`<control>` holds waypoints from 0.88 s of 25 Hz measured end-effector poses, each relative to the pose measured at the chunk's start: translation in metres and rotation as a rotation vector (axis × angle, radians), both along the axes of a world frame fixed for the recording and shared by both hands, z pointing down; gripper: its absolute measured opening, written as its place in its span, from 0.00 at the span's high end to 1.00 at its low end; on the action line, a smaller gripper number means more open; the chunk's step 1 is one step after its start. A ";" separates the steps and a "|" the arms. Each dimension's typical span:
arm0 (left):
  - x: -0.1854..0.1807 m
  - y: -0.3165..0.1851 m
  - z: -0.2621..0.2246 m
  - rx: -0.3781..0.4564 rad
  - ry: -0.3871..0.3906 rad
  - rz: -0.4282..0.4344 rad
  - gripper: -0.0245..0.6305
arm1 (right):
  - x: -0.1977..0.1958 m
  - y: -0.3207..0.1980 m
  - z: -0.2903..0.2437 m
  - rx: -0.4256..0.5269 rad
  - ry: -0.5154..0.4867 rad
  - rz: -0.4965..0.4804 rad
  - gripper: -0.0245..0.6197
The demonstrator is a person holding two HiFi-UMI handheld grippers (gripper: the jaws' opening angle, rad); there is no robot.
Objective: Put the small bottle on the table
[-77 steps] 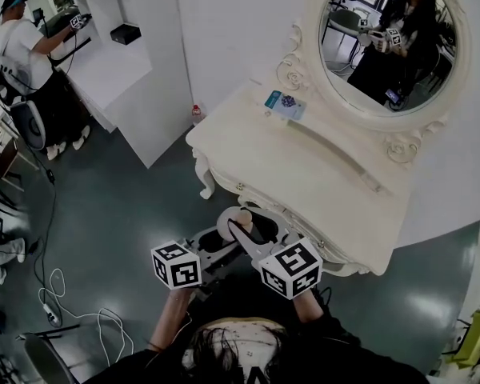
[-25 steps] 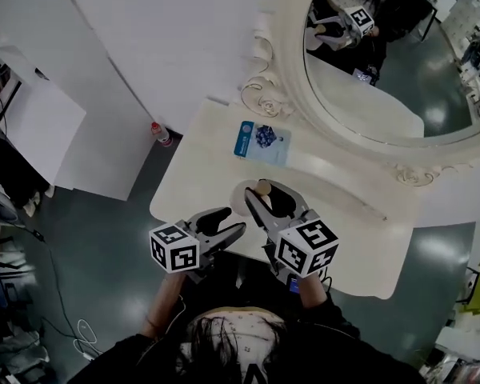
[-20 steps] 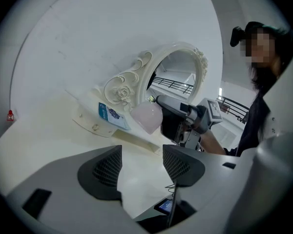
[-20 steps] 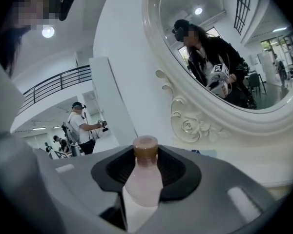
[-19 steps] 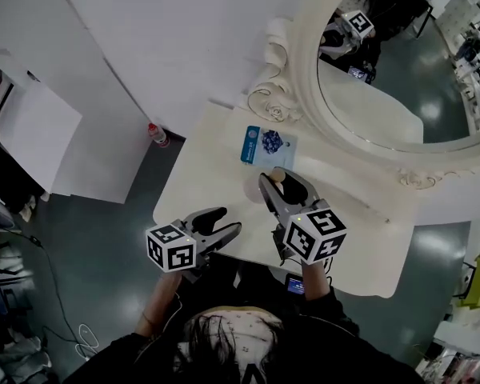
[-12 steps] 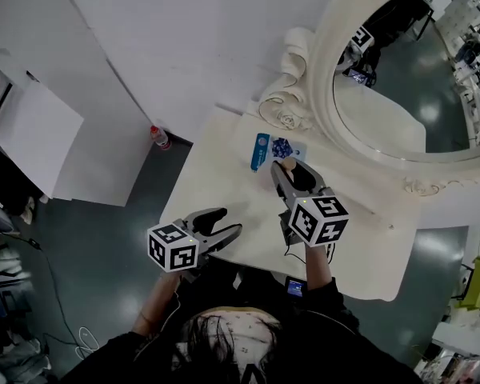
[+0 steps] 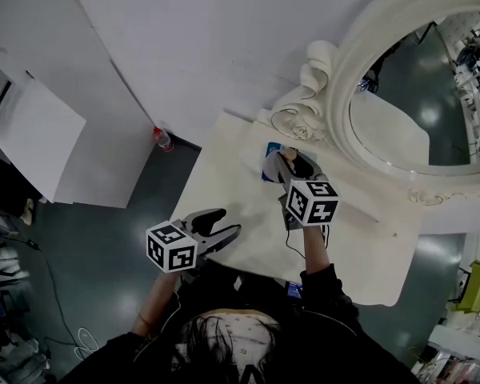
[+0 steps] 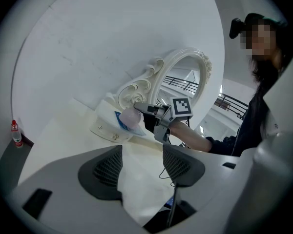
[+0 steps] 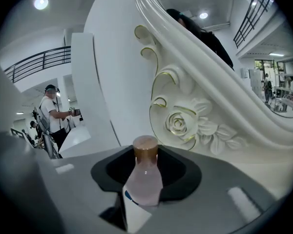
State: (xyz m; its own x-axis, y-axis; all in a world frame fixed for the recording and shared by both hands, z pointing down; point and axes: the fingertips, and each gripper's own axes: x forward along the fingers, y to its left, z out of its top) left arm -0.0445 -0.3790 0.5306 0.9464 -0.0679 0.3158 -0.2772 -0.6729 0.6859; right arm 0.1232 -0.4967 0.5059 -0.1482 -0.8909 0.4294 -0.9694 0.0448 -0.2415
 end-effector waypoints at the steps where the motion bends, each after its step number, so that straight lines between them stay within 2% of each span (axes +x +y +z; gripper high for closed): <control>1: -0.002 -0.002 0.001 -0.001 -0.001 -0.004 0.59 | 0.000 -0.002 0.001 0.001 0.009 0.001 0.73; 10: -0.007 -0.016 0.006 -0.008 0.002 -0.014 0.59 | -0.012 -0.017 0.005 0.038 0.168 -0.047 0.73; 22: -0.005 -0.019 0.005 -0.005 0.000 0.000 0.59 | -0.014 -0.047 0.005 0.124 0.170 -0.034 0.73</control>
